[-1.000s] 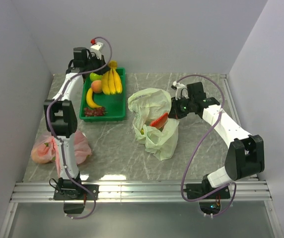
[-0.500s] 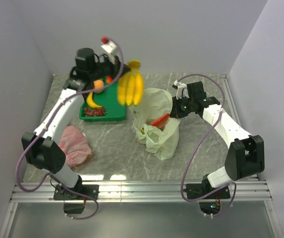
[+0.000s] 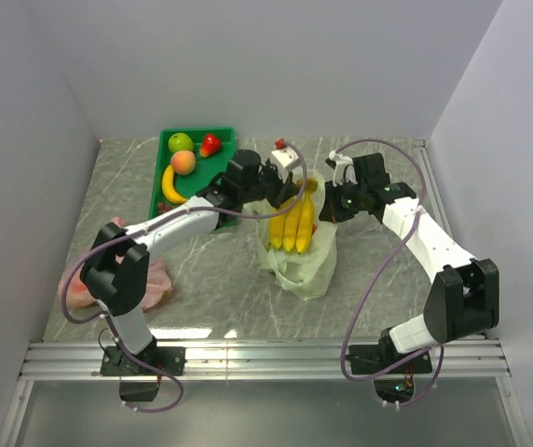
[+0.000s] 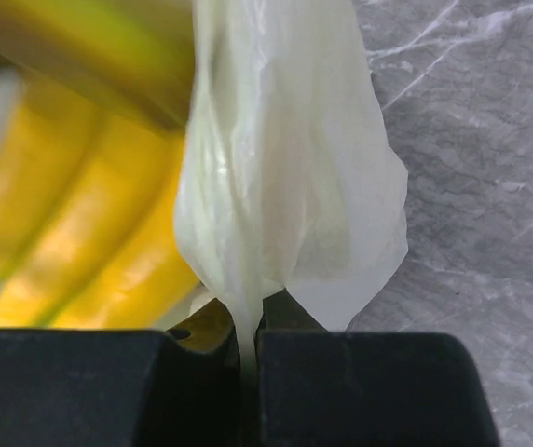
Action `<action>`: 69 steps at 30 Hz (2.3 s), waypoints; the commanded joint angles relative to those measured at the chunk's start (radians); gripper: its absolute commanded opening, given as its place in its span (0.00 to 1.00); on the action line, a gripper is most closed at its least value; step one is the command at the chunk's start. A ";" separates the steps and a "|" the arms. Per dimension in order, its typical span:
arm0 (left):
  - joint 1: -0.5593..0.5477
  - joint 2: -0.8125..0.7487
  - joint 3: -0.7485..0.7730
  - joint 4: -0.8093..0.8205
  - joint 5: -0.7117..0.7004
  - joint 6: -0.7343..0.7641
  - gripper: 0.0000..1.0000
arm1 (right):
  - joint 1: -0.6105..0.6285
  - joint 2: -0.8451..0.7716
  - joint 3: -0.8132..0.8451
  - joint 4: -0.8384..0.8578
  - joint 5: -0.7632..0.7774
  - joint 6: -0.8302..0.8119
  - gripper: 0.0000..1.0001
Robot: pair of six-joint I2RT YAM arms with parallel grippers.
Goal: Place the fake fruits into the plastic bag and tie a complex knot
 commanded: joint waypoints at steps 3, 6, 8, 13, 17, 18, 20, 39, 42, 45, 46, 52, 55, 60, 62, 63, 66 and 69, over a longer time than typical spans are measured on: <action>-0.035 -0.015 -0.118 0.084 -0.020 0.018 0.00 | -0.029 -0.044 0.034 0.008 0.015 0.008 0.00; -0.035 -0.017 -0.132 0.046 -0.034 0.035 0.05 | -0.032 -0.045 0.030 0.009 0.009 -0.005 0.00; -0.030 -0.022 -0.094 -0.017 -0.025 0.040 0.33 | -0.032 -0.044 0.024 0.013 0.003 -0.010 0.00; -0.009 -0.092 0.000 -0.141 0.015 -0.008 0.62 | -0.032 -0.038 0.010 0.013 -0.008 -0.027 0.00; 0.066 -0.144 0.110 -0.227 0.067 -0.077 0.64 | -0.032 -0.026 0.014 0.009 -0.008 -0.028 0.00; 0.092 -0.163 0.129 -0.229 0.088 -0.098 0.66 | -0.032 -0.024 0.017 0.009 -0.011 -0.025 0.00; 0.183 -0.164 0.198 -0.230 0.115 -0.172 0.69 | -0.032 -0.021 0.017 0.014 -0.016 -0.022 0.00; 0.588 0.475 0.715 -0.379 -0.276 -0.240 0.99 | -0.032 0.019 0.022 0.022 -0.017 -0.010 0.00; 0.596 0.561 0.767 -0.432 -0.327 -0.235 0.99 | -0.033 0.033 0.025 0.022 -0.016 -0.010 0.00; 0.603 0.607 0.767 -0.454 -0.339 -0.226 0.99 | -0.030 0.045 0.031 0.022 -0.016 -0.008 0.00; 0.603 0.615 0.752 -0.454 -0.344 -0.224 0.99 | -0.032 0.050 0.034 0.023 -0.017 -0.008 0.00; 0.605 0.620 0.672 -0.459 -0.344 -0.217 0.99 | -0.032 0.063 0.045 0.023 -0.014 -0.008 0.00; 0.605 0.623 0.661 -0.472 -0.344 -0.218 0.99 | -0.032 0.070 0.047 0.023 -0.017 -0.007 0.00; 0.605 0.594 0.621 -0.488 -0.316 -0.224 0.99 | -0.032 0.062 0.044 0.025 -0.014 -0.008 0.00; 0.605 0.554 0.591 -0.491 -0.298 -0.224 0.99 | -0.032 0.056 0.041 0.022 -0.011 -0.013 0.00; 0.605 0.537 0.550 -0.488 -0.290 -0.223 0.99 | -0.032 0.053 0.039 0.020 -0.008 -0.013 0.00; 0.603 0.475 0.467 -0.486 -0.273 -0.218 0.99 | -0.033 0.042 0.031 0.023 -0.009 -0.015 0.00; 0.603 0.437 0.405 -0.483 -0.275 -0.214 0.99 | -0.033 0.037 0.022 0.031 -0.016 -0.008 0.00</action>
